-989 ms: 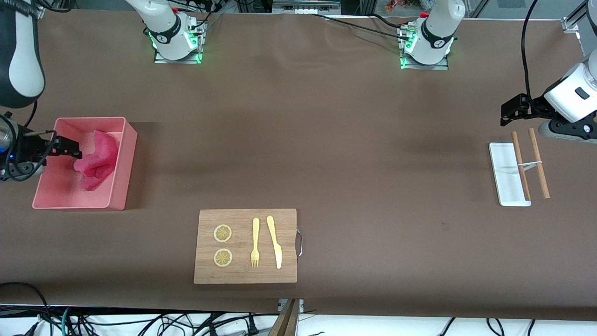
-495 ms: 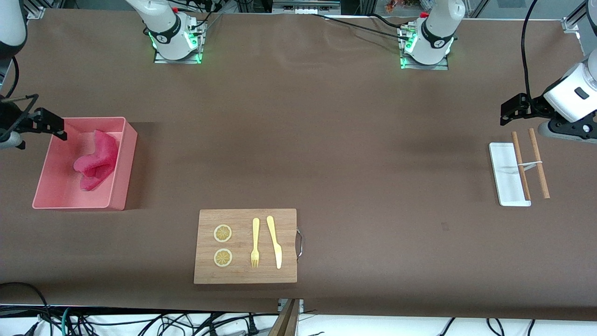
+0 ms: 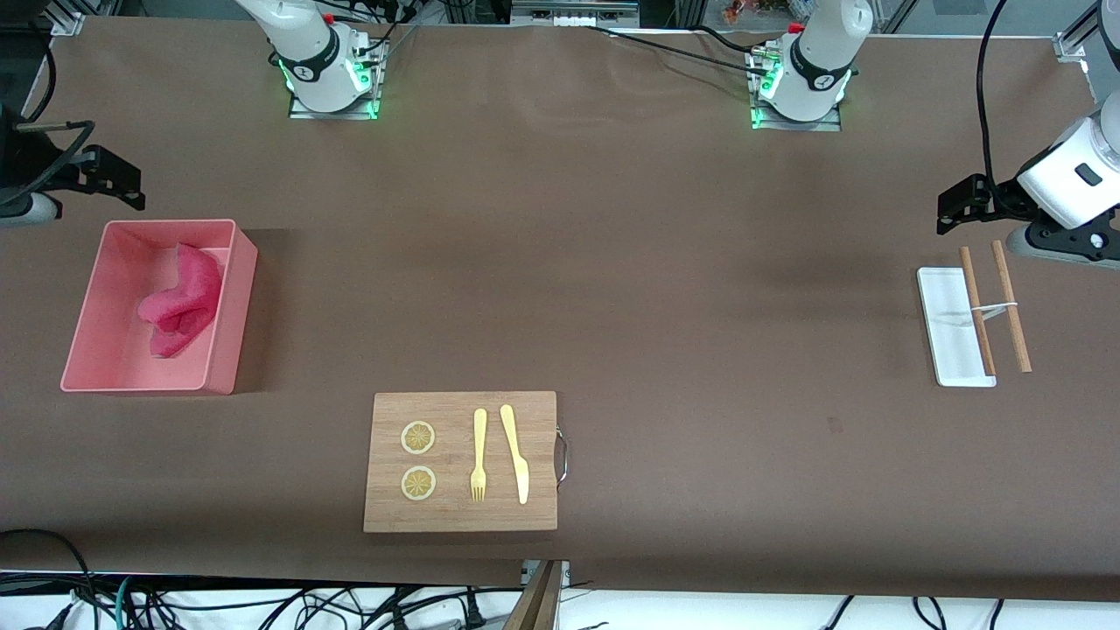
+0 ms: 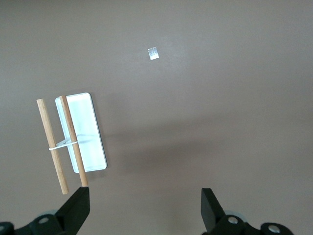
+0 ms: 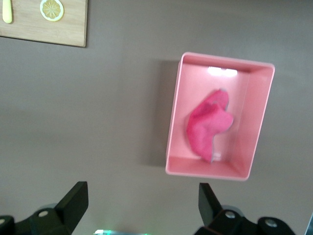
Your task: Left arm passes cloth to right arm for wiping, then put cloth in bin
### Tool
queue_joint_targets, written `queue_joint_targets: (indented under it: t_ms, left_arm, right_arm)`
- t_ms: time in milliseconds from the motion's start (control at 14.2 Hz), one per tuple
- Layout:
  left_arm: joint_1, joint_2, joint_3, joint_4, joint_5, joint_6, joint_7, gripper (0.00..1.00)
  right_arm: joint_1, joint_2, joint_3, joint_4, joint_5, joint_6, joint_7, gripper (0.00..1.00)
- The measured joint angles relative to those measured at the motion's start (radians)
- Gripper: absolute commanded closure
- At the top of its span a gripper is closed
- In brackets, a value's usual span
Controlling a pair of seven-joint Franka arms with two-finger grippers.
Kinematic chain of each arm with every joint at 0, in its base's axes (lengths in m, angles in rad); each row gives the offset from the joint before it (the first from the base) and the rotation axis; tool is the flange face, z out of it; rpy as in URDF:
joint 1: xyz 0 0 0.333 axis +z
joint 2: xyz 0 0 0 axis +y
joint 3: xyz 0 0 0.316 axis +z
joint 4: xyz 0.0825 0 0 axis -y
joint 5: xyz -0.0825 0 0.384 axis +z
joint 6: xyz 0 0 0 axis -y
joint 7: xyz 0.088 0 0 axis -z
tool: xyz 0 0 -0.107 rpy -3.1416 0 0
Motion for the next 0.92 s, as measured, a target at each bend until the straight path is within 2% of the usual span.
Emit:
queue_joint_targets:
  t_ms: [212, 495, 918]
  left_arm:
    - [0.0, 0.0, 0.0, 0.0, 0.0, 0.0, 0.0, 0.0]
    - [0.0, 0.0, 0.0, 0.0, 0.0, 0.0, 0.0, 0.0]
    - [0.002, 0.0, 0.001, 0.0, 0.0, 0.0, 0.0, 0.0]
  right_arm:
    - [0.0, 0.002, 0.023, 0.001, 0.003, -0.039, 0.135, 0.0]
    - [-0.003, 0.009, -0.028, 0.001, 0.029, -0.042, 0.132, 0.0]
    - [-0.003, 0.018, -0.031, 0.021, 0.032, -0.042, 0.125, 0.0]
